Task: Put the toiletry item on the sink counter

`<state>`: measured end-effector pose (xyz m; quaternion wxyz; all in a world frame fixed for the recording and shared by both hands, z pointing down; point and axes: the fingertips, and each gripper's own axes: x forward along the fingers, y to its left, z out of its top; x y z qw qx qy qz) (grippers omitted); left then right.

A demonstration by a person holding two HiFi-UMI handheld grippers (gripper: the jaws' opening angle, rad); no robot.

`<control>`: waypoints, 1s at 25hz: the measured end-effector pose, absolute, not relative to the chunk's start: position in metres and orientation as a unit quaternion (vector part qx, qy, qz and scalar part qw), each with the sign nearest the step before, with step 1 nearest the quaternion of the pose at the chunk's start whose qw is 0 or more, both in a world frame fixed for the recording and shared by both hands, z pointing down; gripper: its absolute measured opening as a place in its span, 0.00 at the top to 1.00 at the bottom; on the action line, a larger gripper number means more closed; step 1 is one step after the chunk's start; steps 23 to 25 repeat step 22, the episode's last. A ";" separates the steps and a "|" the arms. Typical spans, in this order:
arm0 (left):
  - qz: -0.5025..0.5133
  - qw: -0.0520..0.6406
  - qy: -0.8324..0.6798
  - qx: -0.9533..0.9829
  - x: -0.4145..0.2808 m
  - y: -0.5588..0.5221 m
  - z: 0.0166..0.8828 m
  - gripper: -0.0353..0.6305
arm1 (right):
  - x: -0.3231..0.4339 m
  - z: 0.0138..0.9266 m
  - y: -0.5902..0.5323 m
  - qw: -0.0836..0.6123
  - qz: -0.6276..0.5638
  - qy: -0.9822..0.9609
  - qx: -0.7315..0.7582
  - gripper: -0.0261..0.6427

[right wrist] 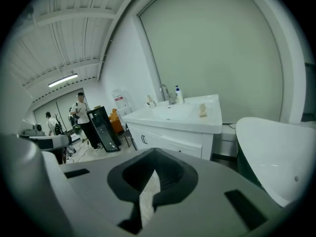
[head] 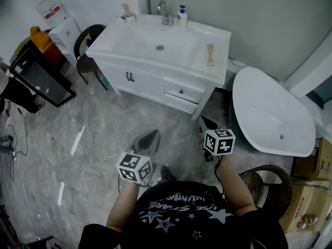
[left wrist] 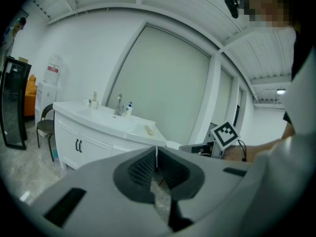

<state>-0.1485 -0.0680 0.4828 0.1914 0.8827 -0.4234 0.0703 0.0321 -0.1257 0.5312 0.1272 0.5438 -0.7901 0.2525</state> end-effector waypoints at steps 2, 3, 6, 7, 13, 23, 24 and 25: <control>0.070 0.189 -0.426 0.882 -0.138 -0.060 0.480 0.92 | 0.036 0.530 -0.116 0.131 0.251 -0.798 0.532 0.94; 0.071 0.188 -0.427 0.882 -0.133 -0.056 0.479 0.92 | 0.038 0.530 -0.111 0.131 0.250 -0.802 0.526 0.94; 0.075 0.191 -0.431 0.879 -0.119 -0.038 0.480 0.92 | 0.045 0.530 -0.094 0.134 0.252 -0.809 0.514 0.94; 0.076 0.192 -0.432 0.878 -0.115 -0.030 0.481 0.92 | 0.047 0.532 -0.088 0.136 0.254 -0.810 0.511 0.94; 0.082 0.196 -0.446 0.869 -0.100 0.007 0.487 0.92 | 0.057 0.534 -0.051 0.143 0.255 -0.824 0.486 0.94; 0.080 0.212 -0.462 0.857 -0.082 0.057 0.497 0.92 | 0.066 0.535 -0.007 0.153 0.244 -0.841 0.458 0.94; 0.080 0.212 -0.462 0.857 -0.082 0.057 0.497 0.92 | 0.066 0.535 -0.007 0.153 0.244 -0.841 0.458 0.94; 0.080 0.212 -0.462 0.857 -0.082 0.057 0.497 0.92 | 0.066 0.535 -0.007 0.153 0.244 -0.841 0.458 0.94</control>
